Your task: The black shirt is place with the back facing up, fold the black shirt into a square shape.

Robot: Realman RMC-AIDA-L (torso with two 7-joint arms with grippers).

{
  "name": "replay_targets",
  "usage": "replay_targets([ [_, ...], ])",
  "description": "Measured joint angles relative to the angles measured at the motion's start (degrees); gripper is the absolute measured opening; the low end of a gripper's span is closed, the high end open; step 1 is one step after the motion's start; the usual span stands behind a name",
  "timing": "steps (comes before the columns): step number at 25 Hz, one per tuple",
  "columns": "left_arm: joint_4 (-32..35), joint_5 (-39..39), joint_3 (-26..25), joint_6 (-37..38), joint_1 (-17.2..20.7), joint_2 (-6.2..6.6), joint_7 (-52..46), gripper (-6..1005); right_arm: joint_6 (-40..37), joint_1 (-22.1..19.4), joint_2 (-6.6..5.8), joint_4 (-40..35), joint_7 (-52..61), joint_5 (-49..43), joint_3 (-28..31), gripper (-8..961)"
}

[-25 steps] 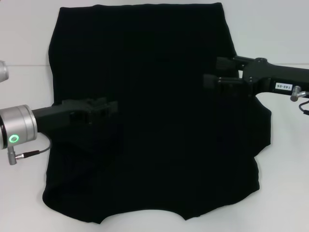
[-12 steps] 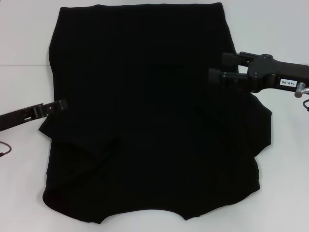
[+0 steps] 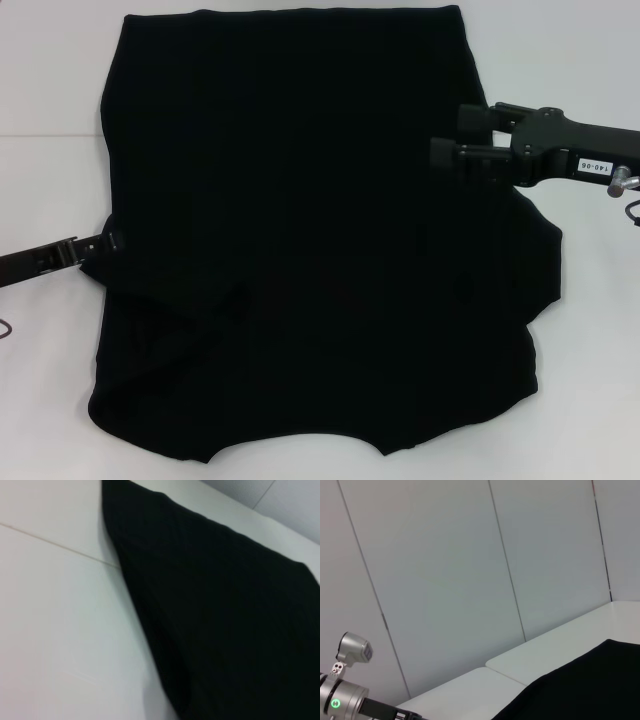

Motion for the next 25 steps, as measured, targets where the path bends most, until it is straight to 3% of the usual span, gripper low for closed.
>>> replay_targets([
  [9, -1.92, 0.83, 0.67, -4.16, -0.27, -0.10, 0.78, 877, -0.14, -0.16, 0.17, 0.00, 0.00, 0.00, 0.00, 805],
  [25, -2.58, 0.86, 2.45, -3.58, -0.62, -0.11, 1.33, 877, -0.23, -0.17, 0.13, 0.00, 0.00, 0.00, 0.00, 801],
])
